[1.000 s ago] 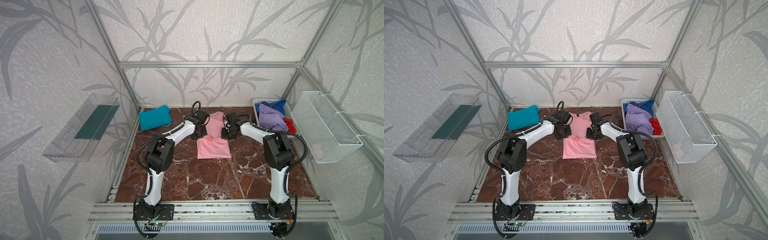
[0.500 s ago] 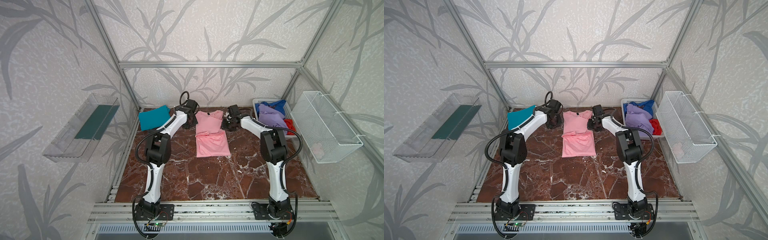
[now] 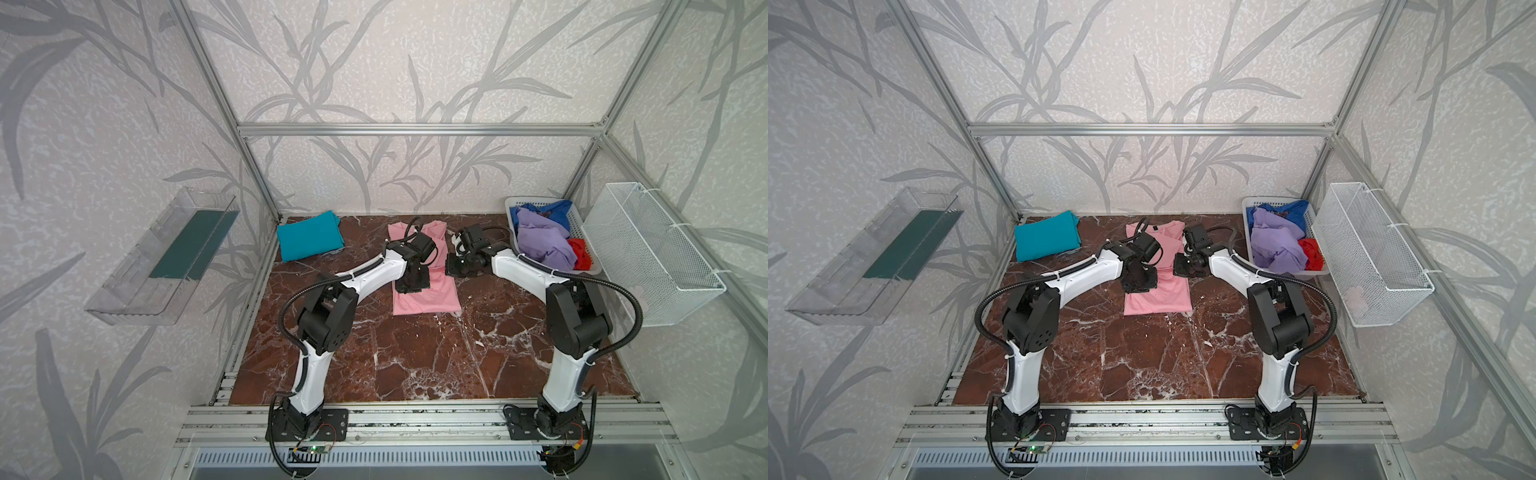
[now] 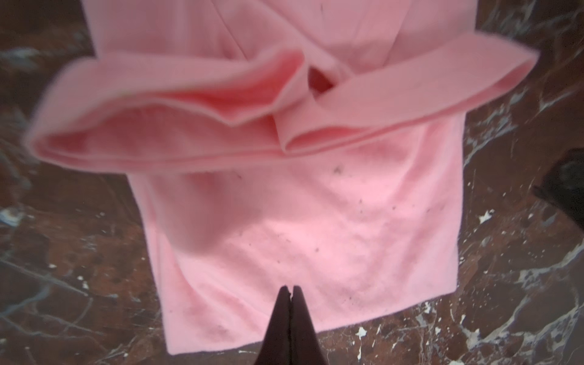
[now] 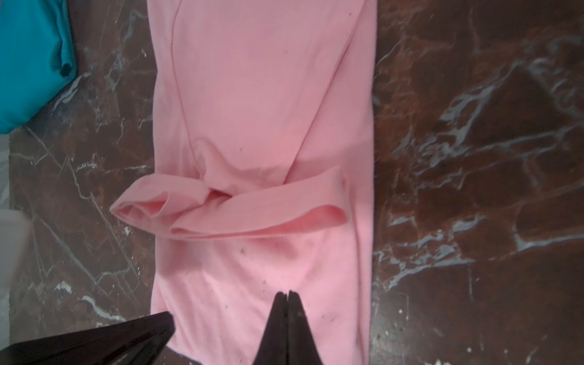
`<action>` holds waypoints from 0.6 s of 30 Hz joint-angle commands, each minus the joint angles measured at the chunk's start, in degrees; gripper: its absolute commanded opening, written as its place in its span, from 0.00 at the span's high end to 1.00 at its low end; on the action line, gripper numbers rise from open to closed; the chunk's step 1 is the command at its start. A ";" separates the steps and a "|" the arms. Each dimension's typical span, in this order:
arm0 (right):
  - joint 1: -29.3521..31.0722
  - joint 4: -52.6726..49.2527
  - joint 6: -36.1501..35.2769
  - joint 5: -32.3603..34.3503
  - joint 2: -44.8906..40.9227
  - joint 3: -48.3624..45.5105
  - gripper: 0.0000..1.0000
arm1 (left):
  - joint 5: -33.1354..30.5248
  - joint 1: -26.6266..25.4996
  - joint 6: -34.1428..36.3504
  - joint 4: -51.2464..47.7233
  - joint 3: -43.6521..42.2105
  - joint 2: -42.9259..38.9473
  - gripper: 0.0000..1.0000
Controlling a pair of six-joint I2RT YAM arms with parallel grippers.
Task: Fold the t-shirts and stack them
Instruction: 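Lay the hem over the strip's middle and open both grippers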
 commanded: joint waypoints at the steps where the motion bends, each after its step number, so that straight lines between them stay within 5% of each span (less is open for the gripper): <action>1: 0.98 2.46 -0.48 -1.25 0.61 -1.79 1.00 | 0.16 2.28 -1.03 2.78 0.08 0.16 1.00; 9: 1.32 3.12 -0.65 -3.27 10.48 5.25 1.00 | -1.04 4.84 2.94 1.78 14.47 11.35 1.00; 18: -3.97 -1.93 0.52 -6.02 28.37 37.14 1.00 | -2.15 12.29 8.03 -8.15 55.64 29.12 1.00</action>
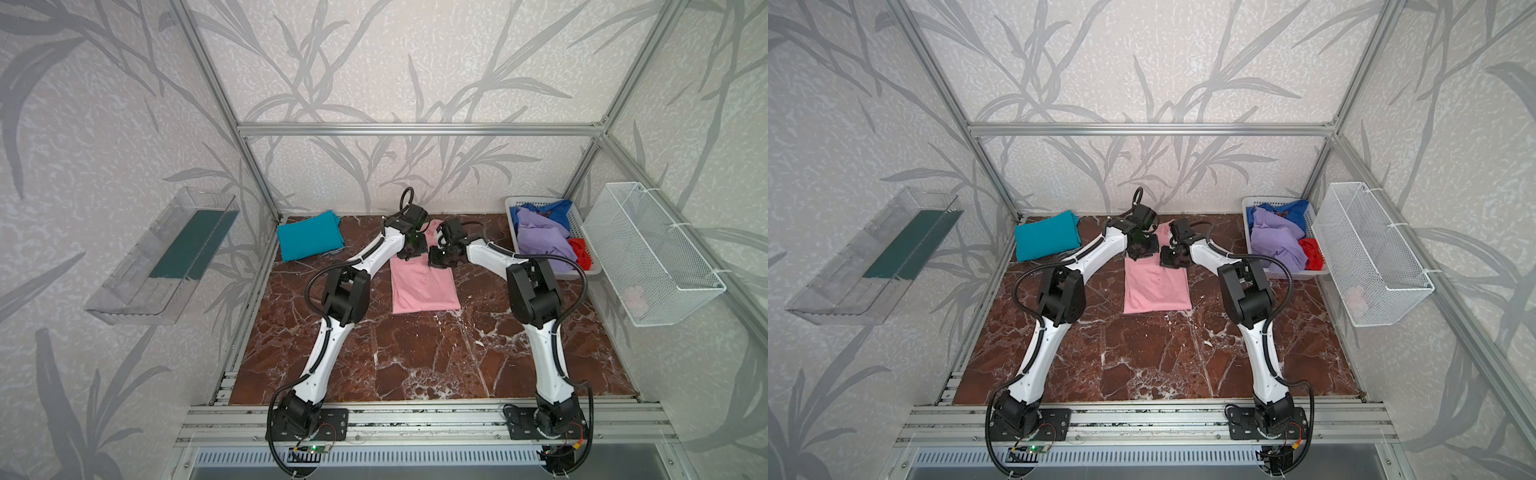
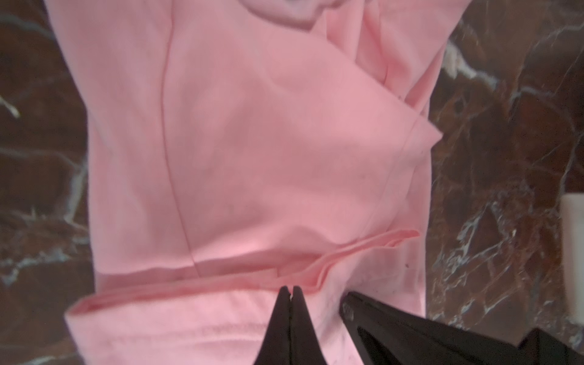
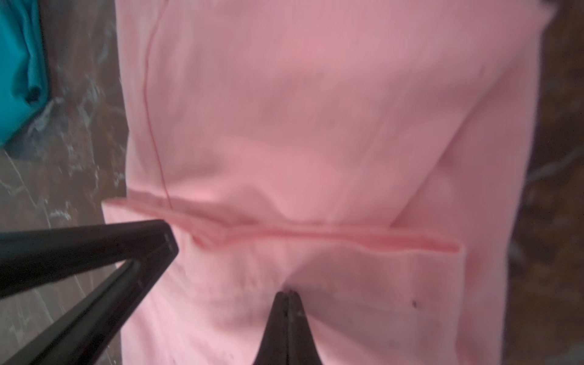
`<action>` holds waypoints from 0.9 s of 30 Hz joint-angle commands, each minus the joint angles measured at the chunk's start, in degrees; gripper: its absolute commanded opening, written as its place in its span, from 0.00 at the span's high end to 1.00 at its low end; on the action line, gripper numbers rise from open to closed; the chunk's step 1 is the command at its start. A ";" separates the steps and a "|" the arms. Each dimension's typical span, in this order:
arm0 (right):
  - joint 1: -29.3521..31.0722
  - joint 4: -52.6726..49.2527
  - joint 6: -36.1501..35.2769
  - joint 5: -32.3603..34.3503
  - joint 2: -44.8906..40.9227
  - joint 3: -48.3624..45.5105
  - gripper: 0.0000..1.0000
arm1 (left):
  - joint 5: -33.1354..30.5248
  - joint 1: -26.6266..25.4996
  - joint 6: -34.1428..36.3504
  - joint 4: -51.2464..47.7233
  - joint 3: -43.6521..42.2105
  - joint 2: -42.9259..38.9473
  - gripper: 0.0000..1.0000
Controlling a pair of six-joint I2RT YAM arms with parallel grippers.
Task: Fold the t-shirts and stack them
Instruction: 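Lay the hem over the strip's middle and open both grippers, then lower both grippers to the new folded edge nearest the robot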
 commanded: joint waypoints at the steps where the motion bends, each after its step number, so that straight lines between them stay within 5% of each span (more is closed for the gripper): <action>1: -2.95 -2.92 1.77 -2.33 3.09 10.95 1.00 | -0.77 3.07 2.39 -5.94 14.92 2.59 1.00; 3: -3.34 -4.66 1.45 -2.33 3.04 14.42 1.00 | -0.39 3.58 2.44 -6.72 17.49 1.70 0.99; 6: -2.86 -5.42 -0.44 -1.25 -1.94 10.33 1.00 | 0.29 3.51 3.31 -5.79 8.20 -5.41 0.95; 12: -2.16 1.56 -0.34 2.39 -21.61 -19.06 0.97 | 1.63 1.88 1.36 6.90 -33.25 -28.69 0.85; 17: -1.63 -0.40 -0.54 3.83 -32.99 -36.32 0.91 | 2.56 -0.50 -4.01 15.96 -59.84 -43.07 0.64; 22: -1.17 -1.43 -1.55 4.68 -38.30 -46.65 0.77 | 4.84 -5.16 -8.63 22.89 -72.65 -46.55 0.44; 27: -1.09 -0.95 -1.93 3.58 -38.34 -50.71 0.58 | 5.34 -6.52 -12.13 27.11 -77.68 -45.87 0.42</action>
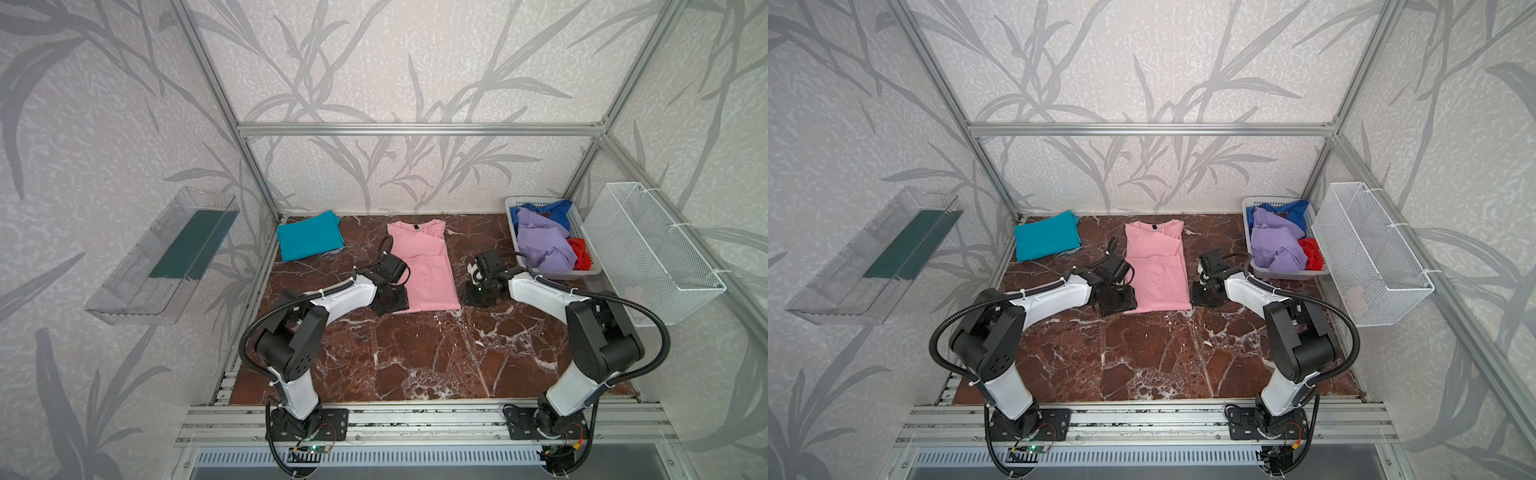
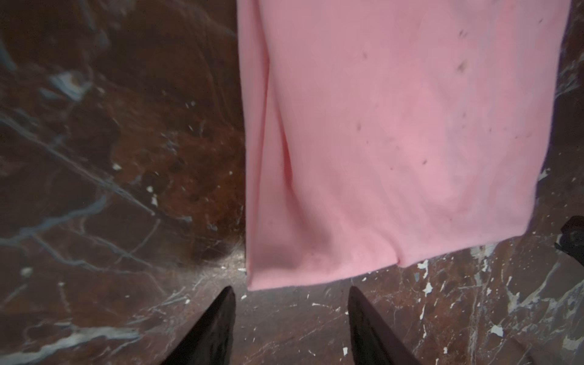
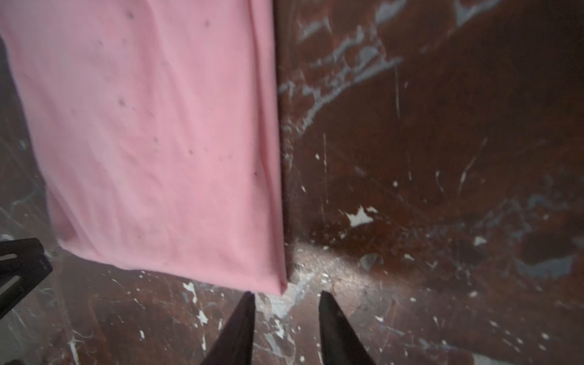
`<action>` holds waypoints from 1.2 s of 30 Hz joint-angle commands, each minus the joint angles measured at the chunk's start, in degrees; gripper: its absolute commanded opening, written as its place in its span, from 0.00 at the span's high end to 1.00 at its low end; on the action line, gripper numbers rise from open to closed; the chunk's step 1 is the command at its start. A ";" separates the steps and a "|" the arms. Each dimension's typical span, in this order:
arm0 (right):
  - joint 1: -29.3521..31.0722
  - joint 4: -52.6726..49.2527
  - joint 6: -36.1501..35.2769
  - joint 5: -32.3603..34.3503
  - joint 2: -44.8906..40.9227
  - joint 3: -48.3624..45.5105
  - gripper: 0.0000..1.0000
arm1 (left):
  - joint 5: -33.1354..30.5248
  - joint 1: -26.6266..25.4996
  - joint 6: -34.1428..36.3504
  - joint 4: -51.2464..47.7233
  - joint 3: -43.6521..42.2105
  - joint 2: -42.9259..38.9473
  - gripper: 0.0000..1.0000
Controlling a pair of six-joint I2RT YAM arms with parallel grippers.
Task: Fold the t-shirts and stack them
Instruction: 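Lower both grippers to the new folded edge nearest the robot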
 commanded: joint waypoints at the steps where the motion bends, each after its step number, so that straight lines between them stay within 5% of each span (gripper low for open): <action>1: 0.28 0.01 -0.83 -0.62 -0.79 -0.94 0.55 | 0.11 -0.12 -3.55 5.66 -1.33 -0.42 0.42; 7: 0.26 4.11 -0.07 -3.90 3.11 -2.25 0.48 | -1.98 -0.12 -3.81 6.09 -1.37 1.22 0.49; 11: 0.28 6.55 0.78 -4.60 5.44 -2.16 0.49 | -1.58 -0.10 -4.34 7.04 -0.86 4.06 0.71; 13: 0.26 7.29 1.25 -4.64 6.38 -1.97 0.55 | -1.42 -0.04 -4.56 7.11 -0.41 5.25 0.79; 17: 0.07 6.68 1.16 -2.79 6.64 -1.40 0.88 | -2.76 0.21 -4.22 5.32 0.34 5.67 1.00; 20: -0.53 4.16 0.05 0.05 5.70 -0.80 1.00 | -4.85 0.90 -3.08 2.61 0.48 4.40 1.00; 30: -1.22 -1.06 -1.99 2.80 -0.68 -3.27 1.00 | -4.52 1.46 -4.39 1.90 -6.53 0.30 1.00; 36: 3.60 -2.61 -0.84 3.61 -6.26 -8.86 1.00 | -3.31 -2.76 -7.86 1.83 -10.63 -6.49 0.96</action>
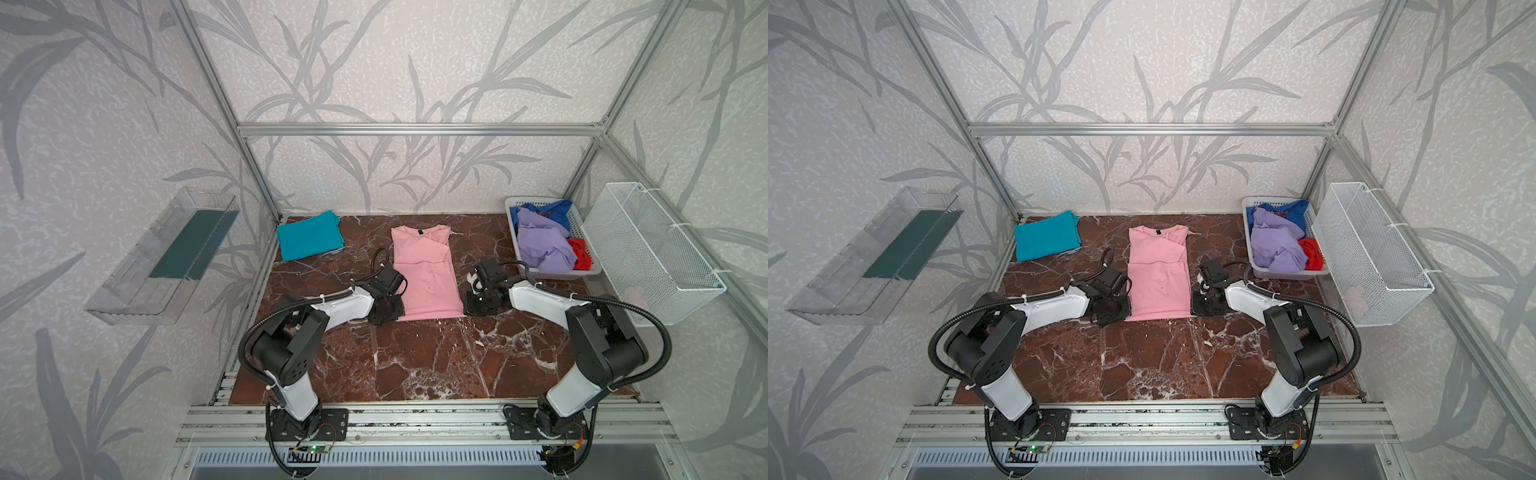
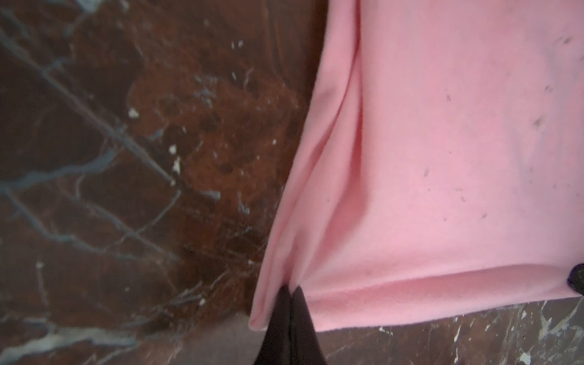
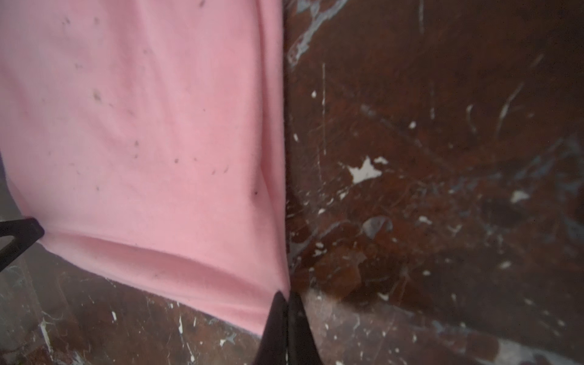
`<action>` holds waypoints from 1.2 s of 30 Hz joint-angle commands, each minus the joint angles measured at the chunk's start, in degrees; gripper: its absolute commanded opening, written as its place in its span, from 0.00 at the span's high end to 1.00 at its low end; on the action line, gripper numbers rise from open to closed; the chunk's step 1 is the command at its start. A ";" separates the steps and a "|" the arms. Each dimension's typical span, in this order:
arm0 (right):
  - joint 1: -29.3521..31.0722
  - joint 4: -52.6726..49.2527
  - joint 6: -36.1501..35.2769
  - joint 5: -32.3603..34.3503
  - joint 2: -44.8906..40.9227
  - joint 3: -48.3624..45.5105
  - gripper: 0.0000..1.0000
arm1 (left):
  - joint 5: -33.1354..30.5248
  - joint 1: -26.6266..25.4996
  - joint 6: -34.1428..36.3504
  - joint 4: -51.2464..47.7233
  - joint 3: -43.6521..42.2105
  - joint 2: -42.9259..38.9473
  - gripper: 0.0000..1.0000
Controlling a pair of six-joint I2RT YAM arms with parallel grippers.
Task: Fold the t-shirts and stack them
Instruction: 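Lower both grippers to the new folded edge nearest the robot, then grasp the folded edge with both grippers and fold it away over the collar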
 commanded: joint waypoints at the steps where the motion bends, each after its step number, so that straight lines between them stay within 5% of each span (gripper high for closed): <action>1: 2.54 -4.44 1.01 2.82 -4.03 -4.14 1.00 | 0.24 -1.97 -3.71 -3.92 -2.86 -4.26 0.93; 7: 4.75 -4.90 5.96 3.53 -11.26 -13.27 0.97 | 1.45 -5.94 -10.76 -6.35 -10.12 -11.95 0.77; 11: 4.68 -7.14 6.62 4.48 -17.16 -17.03 0.66 | -2.28 -6.50 -13.11 -11.28 -14.59 -17.99 0.68; 14: 4.72 -8.83 6.79 5.30 -20.48 -18.03 0.52 | -3.05 -6.59 -13.91 -9.38 -16.44 -19.91 0.56; 17: 4.71 -7.09 7.56 3.61 -21.90 -19.17 0.49 | -2.06 -7.74 -14.20 -4.21 -15.97 -18.69 0.45; 22: 4.69 -1.64 9.33 -1.49 -19.69 -20.97 0.56 | -0.53 -10.29 -14.18 1.60 -13.36 -13.34 0.43; 31: 4.70 6.14 11.36 -5.04 -14.53 -21.39 0.69 | -0.15 -11.05 -15.94 8.04 -14.12 -6.80 0.56; 36: 4.75 6.40 11.64 -6.13 -13.61 -21.08 0.94 | 1.19 -11.05 -16.57 10.37 -12.17 -3.06 0.99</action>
